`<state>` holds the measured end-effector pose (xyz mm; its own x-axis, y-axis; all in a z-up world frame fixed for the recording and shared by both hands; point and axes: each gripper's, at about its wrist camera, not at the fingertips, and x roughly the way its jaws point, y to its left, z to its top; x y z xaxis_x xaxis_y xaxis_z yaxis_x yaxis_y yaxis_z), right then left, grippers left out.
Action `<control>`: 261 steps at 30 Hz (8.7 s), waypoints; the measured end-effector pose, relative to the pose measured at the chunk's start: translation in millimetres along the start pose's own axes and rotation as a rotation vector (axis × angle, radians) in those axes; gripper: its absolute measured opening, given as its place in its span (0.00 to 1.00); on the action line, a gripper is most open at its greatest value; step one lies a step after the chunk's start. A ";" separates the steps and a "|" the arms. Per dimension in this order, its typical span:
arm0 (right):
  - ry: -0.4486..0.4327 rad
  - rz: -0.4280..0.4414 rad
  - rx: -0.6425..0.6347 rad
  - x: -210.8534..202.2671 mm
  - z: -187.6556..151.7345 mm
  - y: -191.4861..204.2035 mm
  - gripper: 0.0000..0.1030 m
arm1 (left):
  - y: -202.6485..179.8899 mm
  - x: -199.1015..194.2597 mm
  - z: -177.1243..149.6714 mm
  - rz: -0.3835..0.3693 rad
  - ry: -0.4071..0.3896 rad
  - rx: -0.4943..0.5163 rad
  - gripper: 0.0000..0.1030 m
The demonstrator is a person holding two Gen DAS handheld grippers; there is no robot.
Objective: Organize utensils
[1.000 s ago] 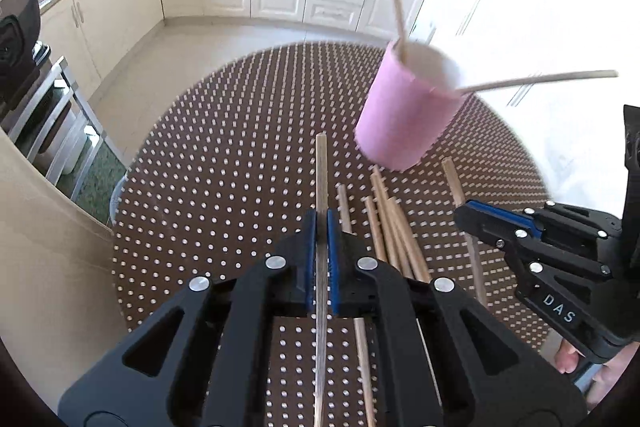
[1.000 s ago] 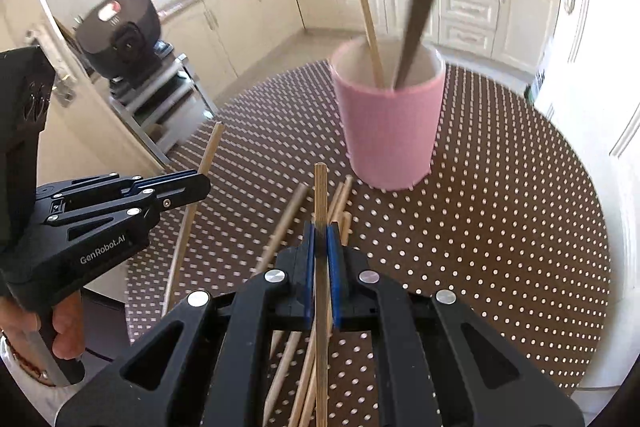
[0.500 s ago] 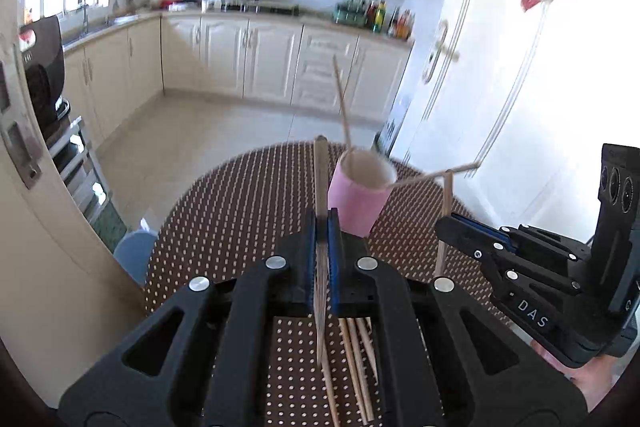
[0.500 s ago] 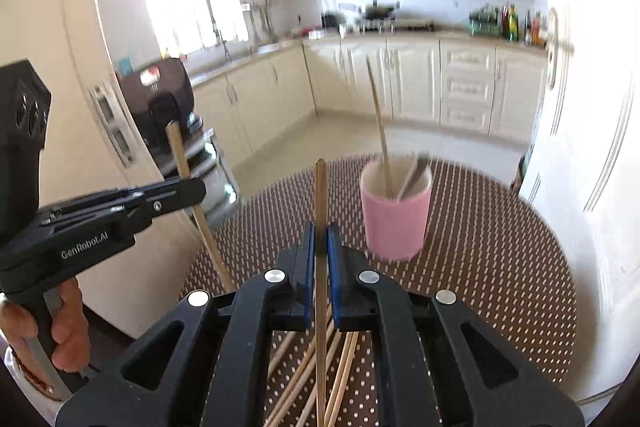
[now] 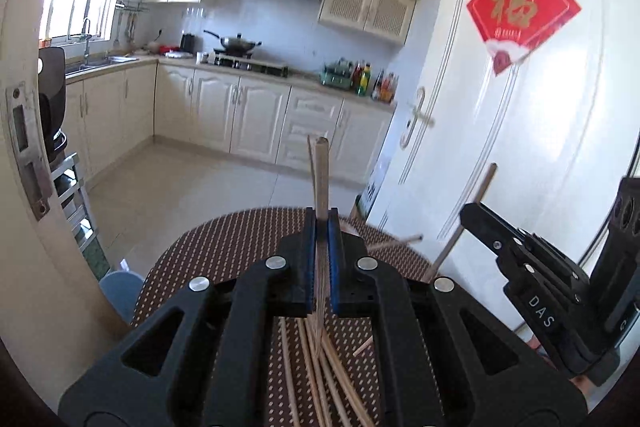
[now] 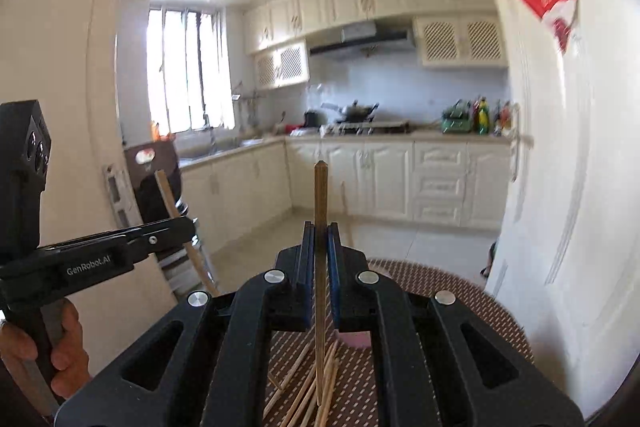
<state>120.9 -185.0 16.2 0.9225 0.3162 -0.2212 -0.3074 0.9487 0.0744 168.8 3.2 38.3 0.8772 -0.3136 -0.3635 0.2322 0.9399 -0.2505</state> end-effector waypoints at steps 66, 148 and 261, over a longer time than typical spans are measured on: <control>-0.123 -0.085 0.065 72.0 7.0 -54.1 0.05 | -5.3 116.2 18.6 0.025 0.023 -0.017 0.09; 0.662 0.093 0.214 112.5 -141.1 -51.8 0.24 | 46.6 169.1 -144.4 0.059 0.698 0.003 0.29; 0.613 0.201 0.200 110.6 -93.8 -27.3 0.05 | 34.1 166.3 -111.9 0.109 0.597 0.043 0.05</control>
<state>209.4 -175.9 -101.5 0.5345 0.4858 -0.6916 -0.3558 0.8716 0.3373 275.6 -32.0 -131.0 0.5127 -0.2253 -0.8285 0.1822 0.9715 -0.1514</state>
